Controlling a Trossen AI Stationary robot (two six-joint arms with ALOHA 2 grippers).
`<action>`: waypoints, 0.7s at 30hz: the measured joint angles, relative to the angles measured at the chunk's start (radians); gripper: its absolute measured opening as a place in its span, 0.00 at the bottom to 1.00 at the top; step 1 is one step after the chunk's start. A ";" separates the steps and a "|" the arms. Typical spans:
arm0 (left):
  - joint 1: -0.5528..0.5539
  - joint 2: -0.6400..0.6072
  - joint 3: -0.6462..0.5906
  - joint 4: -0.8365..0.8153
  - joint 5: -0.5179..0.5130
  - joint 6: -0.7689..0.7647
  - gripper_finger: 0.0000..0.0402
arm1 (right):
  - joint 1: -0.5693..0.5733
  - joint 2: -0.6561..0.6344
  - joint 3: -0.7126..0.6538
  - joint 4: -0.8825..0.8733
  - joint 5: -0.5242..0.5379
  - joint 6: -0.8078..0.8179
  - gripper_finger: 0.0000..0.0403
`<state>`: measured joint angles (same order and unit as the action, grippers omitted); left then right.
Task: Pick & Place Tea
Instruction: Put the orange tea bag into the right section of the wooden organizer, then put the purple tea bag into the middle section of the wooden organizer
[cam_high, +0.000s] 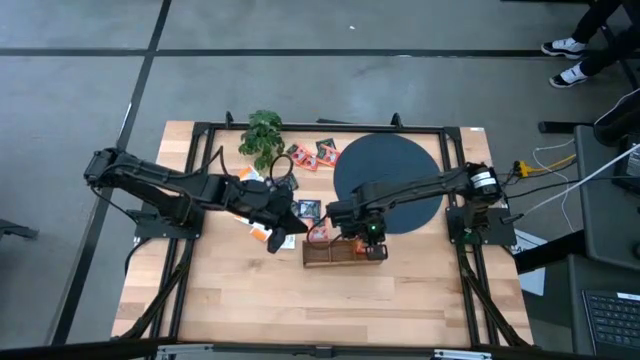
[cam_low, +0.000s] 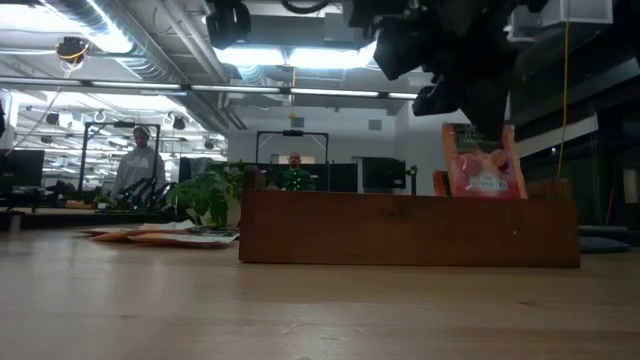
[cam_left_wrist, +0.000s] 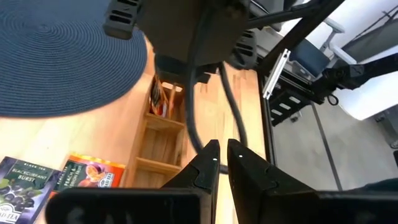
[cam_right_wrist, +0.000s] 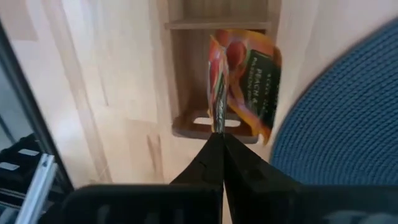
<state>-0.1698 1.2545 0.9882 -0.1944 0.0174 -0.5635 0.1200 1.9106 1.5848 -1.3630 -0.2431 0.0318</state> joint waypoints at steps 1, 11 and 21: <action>-0.001 0.000 0.000 0.000 -0.001 0.000 0.07 | 0.000 0.004 0.000 0.002 0.001 -0.010 0.01; -0.001 0.000 0.000 0.000 -0.002 -0.003 0.07 | 0.000 0.026 0.000 0.010 0.017 -0.036 0.06; -0.001 0.000 0.000 0.000 -0.003 -0.002 0.07 | 0.000 0.025 0.000 0.015 0.017 0.060 0.16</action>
<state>-0.1707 1.2545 0.9882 -0.1944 0.0143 -0.5660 0.1200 1.9360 1.5845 -1.3483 -0.2257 0.0913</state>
